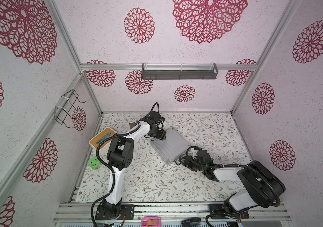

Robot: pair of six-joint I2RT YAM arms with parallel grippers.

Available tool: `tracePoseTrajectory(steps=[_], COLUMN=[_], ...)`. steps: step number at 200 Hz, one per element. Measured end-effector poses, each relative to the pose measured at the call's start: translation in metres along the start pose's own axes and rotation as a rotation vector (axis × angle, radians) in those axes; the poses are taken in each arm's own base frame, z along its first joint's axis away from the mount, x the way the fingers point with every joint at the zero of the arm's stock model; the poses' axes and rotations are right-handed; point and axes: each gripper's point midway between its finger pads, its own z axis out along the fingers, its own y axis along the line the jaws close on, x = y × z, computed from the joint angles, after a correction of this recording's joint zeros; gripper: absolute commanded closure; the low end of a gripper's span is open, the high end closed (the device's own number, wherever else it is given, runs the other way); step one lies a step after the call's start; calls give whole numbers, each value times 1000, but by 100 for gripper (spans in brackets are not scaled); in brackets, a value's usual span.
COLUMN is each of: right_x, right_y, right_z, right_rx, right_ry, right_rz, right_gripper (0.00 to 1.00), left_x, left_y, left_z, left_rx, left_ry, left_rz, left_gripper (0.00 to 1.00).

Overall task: Close the poker set cases
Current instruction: Fasten the fastener on the poker set case.

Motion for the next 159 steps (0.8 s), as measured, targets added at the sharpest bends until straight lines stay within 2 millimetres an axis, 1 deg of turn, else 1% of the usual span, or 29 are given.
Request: tracePoseTrajectory(steps=[159], right_x=[-2], right_y=[2], right_z=[0], right_rx=[-15], right_ry=[-14], right_rz=[35], right_gripper=[48], left_x=[0], left_y=[0], left_z=[0], left_rx=[0], left_ry=[-1], left_rz=[13], left_gripper=[33])
